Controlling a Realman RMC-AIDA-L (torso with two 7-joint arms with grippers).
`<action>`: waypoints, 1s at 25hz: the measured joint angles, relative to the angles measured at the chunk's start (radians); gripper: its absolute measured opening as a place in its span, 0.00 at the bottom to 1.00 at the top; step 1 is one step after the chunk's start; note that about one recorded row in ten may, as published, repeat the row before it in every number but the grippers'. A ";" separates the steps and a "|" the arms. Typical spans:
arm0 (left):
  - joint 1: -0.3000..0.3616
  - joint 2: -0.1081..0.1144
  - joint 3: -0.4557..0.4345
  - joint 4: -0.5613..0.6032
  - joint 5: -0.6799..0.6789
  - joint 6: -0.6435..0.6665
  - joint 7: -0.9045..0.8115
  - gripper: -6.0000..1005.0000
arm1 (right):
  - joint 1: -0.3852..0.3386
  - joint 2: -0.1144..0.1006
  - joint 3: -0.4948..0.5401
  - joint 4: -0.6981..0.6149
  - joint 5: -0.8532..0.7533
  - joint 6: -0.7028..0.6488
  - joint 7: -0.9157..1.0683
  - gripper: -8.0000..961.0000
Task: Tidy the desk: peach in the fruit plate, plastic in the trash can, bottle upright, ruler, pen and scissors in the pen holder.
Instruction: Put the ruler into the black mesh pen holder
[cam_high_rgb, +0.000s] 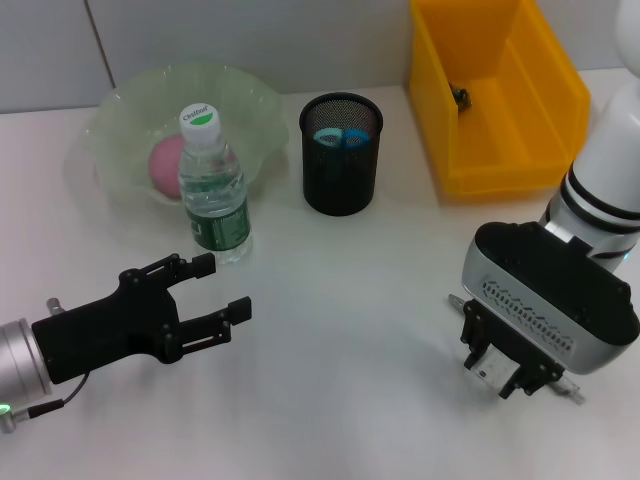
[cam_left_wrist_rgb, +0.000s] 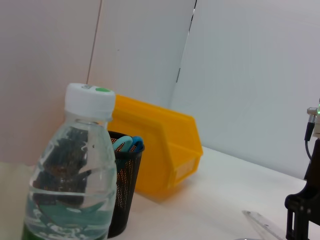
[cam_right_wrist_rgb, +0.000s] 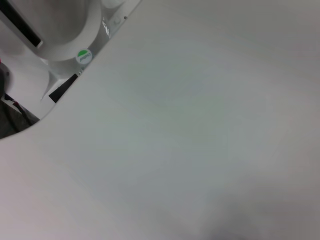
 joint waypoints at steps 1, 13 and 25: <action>0.001 0.000 0.000 0.000 -0.001 0.002 0.000 0.81 | 0.000 0.000 0.000 -0.003 0.000 0.000 0.002 0.42; 0.008 0.002 0.001 0.000 -0.002 0.039 0.001 0.81 | 0.013 -0.004 0.304 -0.220 0.157 -0.188 0.047 0.42; 0.008 0.002 0.011 0.000 -0.001 0.094 0.011 0.81 | 0.001 -0.005 0.695 -0.257 0.530 -0.129 0.199 0.42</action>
